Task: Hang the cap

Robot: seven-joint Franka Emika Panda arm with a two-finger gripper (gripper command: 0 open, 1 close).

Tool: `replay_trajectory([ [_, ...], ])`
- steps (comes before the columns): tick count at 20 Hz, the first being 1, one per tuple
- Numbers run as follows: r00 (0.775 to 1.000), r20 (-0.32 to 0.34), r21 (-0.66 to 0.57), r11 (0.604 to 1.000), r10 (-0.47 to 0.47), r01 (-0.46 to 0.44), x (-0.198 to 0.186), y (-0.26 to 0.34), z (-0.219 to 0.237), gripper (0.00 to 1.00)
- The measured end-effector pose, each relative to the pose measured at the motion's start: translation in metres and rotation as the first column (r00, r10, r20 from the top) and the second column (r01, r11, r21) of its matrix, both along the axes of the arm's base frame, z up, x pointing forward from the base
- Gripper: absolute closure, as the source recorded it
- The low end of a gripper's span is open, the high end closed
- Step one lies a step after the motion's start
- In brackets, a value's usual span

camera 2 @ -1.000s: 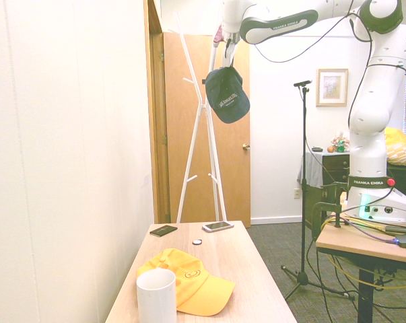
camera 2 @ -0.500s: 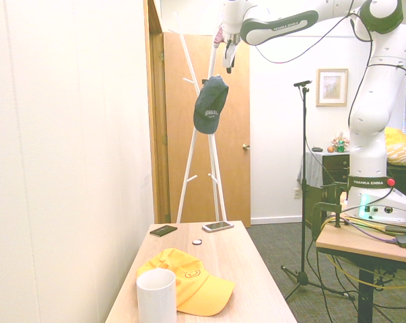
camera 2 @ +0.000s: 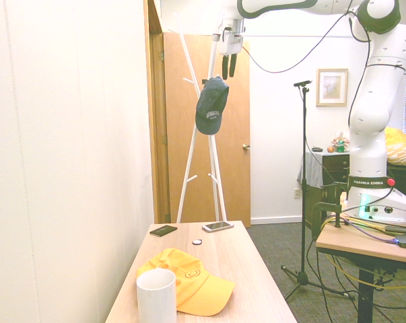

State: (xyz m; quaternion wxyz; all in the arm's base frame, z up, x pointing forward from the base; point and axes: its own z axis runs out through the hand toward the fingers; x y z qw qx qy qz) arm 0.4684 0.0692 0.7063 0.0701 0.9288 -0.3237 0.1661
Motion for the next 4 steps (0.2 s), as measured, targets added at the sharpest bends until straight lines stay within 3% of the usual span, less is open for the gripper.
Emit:
replay_trajectory([
  [4, 0.994, -0.107, 0.149, 0.988, -0.024, 0.040, 0.0081, 0.0040, -0.0066, 0.00],
])
